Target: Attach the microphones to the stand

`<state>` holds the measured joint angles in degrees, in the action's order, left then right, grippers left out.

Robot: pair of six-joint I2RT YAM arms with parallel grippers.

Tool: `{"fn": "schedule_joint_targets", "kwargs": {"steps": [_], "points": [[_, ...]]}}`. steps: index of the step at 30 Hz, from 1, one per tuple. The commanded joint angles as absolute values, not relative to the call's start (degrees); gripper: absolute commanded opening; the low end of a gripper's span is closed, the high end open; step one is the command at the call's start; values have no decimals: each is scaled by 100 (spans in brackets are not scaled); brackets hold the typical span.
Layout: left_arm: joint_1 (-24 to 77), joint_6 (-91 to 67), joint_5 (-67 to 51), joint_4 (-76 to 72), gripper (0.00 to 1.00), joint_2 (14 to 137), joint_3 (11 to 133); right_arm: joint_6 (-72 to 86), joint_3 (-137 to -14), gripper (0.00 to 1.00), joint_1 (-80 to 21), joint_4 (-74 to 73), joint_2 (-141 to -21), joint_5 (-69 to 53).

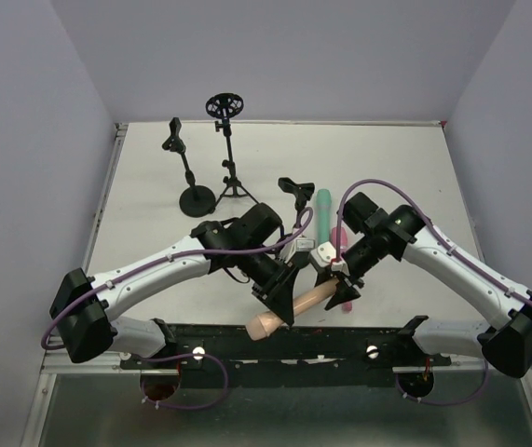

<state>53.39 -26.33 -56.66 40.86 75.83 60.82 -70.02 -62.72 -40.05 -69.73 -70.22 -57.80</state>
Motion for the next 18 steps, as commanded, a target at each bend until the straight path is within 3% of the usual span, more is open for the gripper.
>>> {"fn": "schedule_joint_targets", "kwargs": {"steps": [1, 4, 7, 9, 14, 18], "points": [[5370, -2575, -5669, 4104, 2, 7576, 6337, -7031, -6311, 47, -4087, -7031, -7014, -5818], [5361, -2593, -5634, 4122, 4, 7550, 6354, -7040, -6311, 30, -4087, -7084, -6944, -5915], [5335, -2593, -5573, 4166, 12, 7524, 6389, -7057, -6319, 23, -4078, -7172, -6900, -5968], [5291, -2601, -5467, 4236, 25, 7445, 6425, -7040, -6302, 20, -4087, -7233, -6865, -6046], [5011, -2672, -5133, 4420, 70, 6883, 6477, -6926, -6188, 16, -4070, -7295, -6680, -6091], [4519, -2803, -4905, 4421, 85, 6216, 6434, -6724, -5986, 14, -4017, -7146, -6522, -6135]]}}
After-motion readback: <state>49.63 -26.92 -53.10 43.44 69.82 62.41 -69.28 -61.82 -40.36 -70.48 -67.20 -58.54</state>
